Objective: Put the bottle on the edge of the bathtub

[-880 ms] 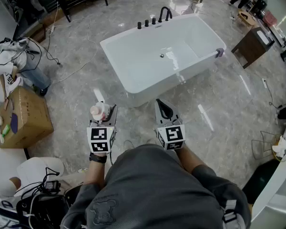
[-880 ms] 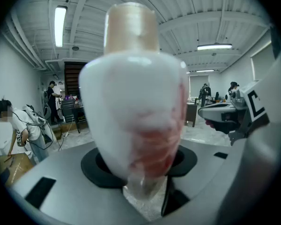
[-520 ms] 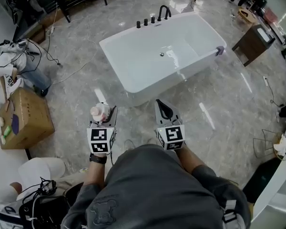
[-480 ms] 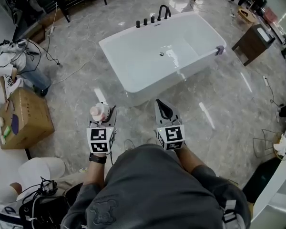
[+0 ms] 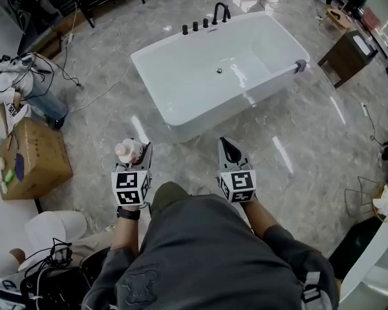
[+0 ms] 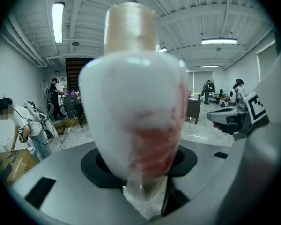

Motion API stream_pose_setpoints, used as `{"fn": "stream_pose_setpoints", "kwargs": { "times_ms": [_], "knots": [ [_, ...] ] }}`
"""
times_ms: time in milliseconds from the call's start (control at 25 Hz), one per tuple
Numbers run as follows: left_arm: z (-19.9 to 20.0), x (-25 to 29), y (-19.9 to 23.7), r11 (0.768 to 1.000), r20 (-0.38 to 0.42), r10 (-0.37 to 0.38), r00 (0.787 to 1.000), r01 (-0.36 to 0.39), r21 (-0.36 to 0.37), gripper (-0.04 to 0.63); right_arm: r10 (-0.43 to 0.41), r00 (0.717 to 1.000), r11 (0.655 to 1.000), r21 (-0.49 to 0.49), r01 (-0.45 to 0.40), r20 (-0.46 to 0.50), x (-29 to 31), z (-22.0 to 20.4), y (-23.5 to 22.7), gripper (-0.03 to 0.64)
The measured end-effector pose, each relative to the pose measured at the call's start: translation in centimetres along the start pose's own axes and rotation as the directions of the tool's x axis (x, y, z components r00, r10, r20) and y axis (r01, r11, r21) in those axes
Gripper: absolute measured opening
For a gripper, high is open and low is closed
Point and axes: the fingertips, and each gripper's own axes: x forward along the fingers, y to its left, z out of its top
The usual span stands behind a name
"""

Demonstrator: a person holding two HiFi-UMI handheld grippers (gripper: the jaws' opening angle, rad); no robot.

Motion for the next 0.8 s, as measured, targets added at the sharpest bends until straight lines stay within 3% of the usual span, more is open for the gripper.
{"fn": "stream_pose_setpoints", "kwargs": {
  "times_ms": [160, 400, 600, 800],
  "knots": [
    [-0.4, 1.5, 0.8, 0.999, -0.023, 0.033, 0.999, -0.033, -0.019, 0.227, 0.017, 0.999, 1.0, 0.006, -0.017, -0.043, 1.1, -1.7, -1.2, 0.002],
    [1.1, 6.2, 3.6, 0.998, -0.017, 0.05, 0.999, -0.051, -0.022, 0.227, 0.029, 0.998, 1.0, -0.011, -0.029, -0.059, 5.7, -1.1, -2.7, 0.002],
    [2.3, 12.9, 8.2, 0.999, -0.015, 0.027, 1.0, -0.028, -0.021, 0.227, 0.006, 0.996, 1.0, -0.027, -0.009, -0.093, 11.6, -0.7, -3.1, 0.002],
    [4.2, 21.9, 14.3, 1.0, -0.028, -0.011, 1.0, 0.01, -0.029, 0.227, -0.034, 0.99, 0.999, -0.027, 0.03, -0.14, 21.2, 1.3, -3.6, 0.002]
  ]
}}
